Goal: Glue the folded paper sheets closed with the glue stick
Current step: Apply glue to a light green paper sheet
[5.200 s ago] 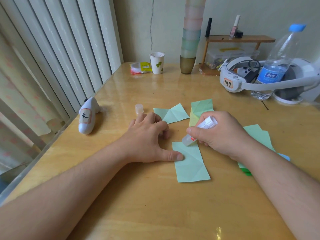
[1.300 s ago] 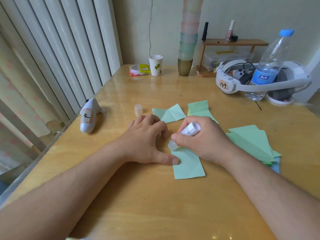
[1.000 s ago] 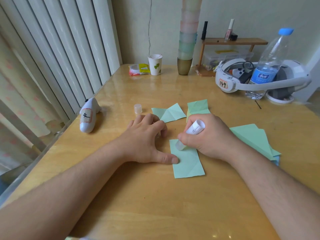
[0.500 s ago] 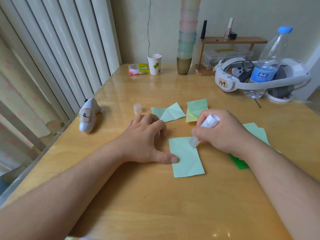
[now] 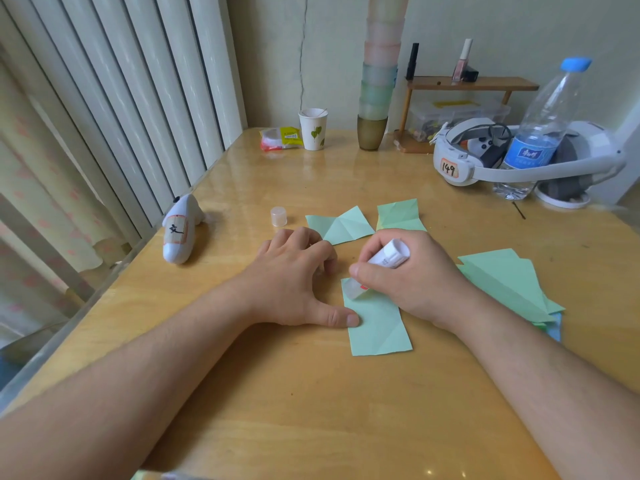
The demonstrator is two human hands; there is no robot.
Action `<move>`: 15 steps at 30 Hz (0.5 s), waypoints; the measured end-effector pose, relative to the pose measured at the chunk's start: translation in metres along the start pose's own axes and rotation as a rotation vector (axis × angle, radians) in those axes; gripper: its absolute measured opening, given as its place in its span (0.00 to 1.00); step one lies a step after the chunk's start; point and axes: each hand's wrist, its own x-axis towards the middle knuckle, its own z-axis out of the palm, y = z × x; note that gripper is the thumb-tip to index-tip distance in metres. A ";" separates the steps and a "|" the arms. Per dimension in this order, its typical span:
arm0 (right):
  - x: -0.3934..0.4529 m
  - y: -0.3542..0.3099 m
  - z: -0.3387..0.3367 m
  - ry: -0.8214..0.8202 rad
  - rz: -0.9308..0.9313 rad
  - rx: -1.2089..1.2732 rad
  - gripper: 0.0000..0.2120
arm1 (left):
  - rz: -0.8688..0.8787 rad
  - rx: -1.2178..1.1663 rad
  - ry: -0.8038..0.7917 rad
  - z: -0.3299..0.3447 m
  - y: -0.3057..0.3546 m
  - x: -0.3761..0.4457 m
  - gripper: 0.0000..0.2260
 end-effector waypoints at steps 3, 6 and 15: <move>0.000 -0.001 0.001 -0.006 0.005 -0.022 0.08 | -0.004 -0.005 0.002 0.000 0.000 0.000 0.37; -0.001 -0.001 0.001 -0.014 0.018 -0.059 0.09 | -0.001 -0.006 0.001 0.000 0.000 0.000 0.37; 0.001 0.000 -0.007 -0.028 0.053 -0.148 0.09 | -0.001 0.002 0.002 0.001 -0.001 0.000 0.37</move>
